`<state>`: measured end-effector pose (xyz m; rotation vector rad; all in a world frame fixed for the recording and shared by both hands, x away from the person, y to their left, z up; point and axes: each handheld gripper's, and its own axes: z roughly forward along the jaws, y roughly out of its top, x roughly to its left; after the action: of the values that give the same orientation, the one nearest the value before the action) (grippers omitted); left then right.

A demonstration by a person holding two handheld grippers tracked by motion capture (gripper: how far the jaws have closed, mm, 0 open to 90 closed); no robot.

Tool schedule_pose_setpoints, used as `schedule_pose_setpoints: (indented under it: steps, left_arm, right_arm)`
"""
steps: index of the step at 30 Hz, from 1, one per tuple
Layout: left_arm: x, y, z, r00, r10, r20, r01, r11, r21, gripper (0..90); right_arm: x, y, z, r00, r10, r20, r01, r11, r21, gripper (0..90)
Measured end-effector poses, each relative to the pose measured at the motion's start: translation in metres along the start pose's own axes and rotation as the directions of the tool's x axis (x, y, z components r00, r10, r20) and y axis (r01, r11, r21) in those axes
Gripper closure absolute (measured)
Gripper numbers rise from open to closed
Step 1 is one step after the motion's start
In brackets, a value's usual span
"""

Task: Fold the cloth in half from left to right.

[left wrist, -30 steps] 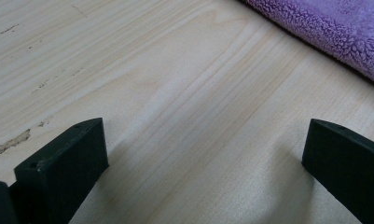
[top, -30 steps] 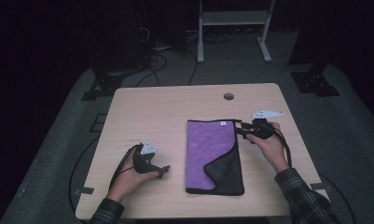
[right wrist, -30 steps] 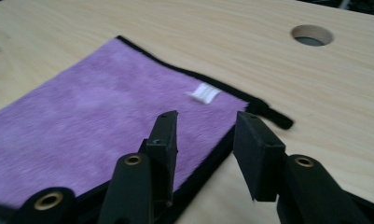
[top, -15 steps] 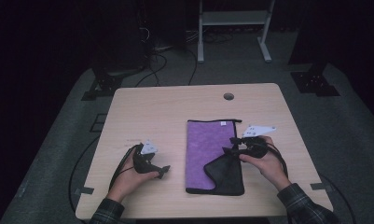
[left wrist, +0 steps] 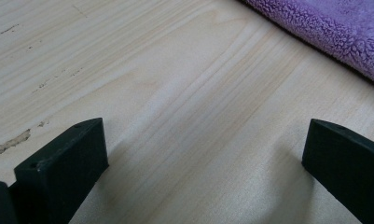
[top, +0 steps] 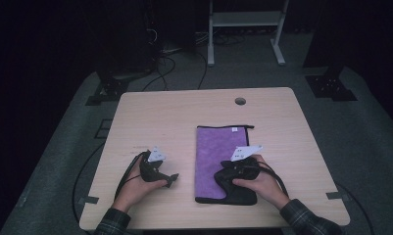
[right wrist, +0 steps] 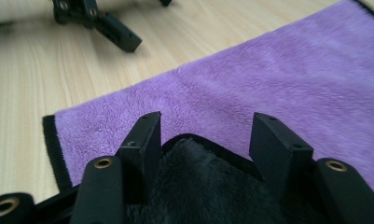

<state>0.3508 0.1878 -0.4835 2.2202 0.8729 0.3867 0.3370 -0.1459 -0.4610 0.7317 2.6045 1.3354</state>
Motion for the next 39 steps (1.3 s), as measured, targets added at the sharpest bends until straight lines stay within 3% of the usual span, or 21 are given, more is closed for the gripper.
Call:
schedule_pose_setpoints:
  steps: [4, 9, 15, 19, 21, 29, 39]
  left_arm:
    - [0.000, 0.000, 0.000, 1.0000, 0.000, 0.000, 0.000, 1.0000, 0.000, 0.0]
    - [0.000, 0.000, 0.000, 1.0000, -0.001, 0.000, 0.001, 1.0000, 0.000, 0.0]
    - [0.000, 0.000, 0.000, 1.0000, -0.003, 0.001, 0.003, 1.0000, 0.000, 0.0]
    - [0.000, 0.000, 0.000, 1.0000, -0.003, 0.001, 0.003, 1.0000, 0.000, 0.0]
    - [0.000, 0.000, 0.000, 1.0000, -0.003, 0.000, 0.003, 1.0000, 0.000, 0.0]
    - [0.000, 0.000, 0.000, 1.0000, -0.002, 0.000, 0.002, 1.0000, 0.000, 0.0]
    - [0.000, 0.000, 0.000, 1.0000, -0.005, 0.000, 0.005, 1.0000, -0.003, 0.0]
  right_arm:
    - [0.002, -0.002, 0.011, 0.9997, -0.021, -0.009, 0.021, 0.999, 0.027, 43.4]
    - [0.007, -0.006, 0.021, 0.9968, -0.079, 0.009, 0.079, 0.995, 0.069, 46.3]
    - [0.008, -0.006, 0.019, 0.9948, -0.099, 0.024, 0.097, 0.993, 0.073, 61.2]
    - [0.006, -0.006, 0.017, 0.9974, -0.070, 0.016, 0.069, 0.995, 0.067, 77.8]
    - [0.004, -0.006, 0.015, 0.9987, -0.050, 0.009, 0.049, 0.997, 0.063, 80.6]
    - [0.003, -0.004, -0.002, 1.0000, -0.002, -0.003, 0.002, 1.000, 0.030, 81.8]
    - [0.011, -0.020, -0.041, 0.9993, 0.029, 0.024, -0.029, 1.000, -0.007, 81.6]
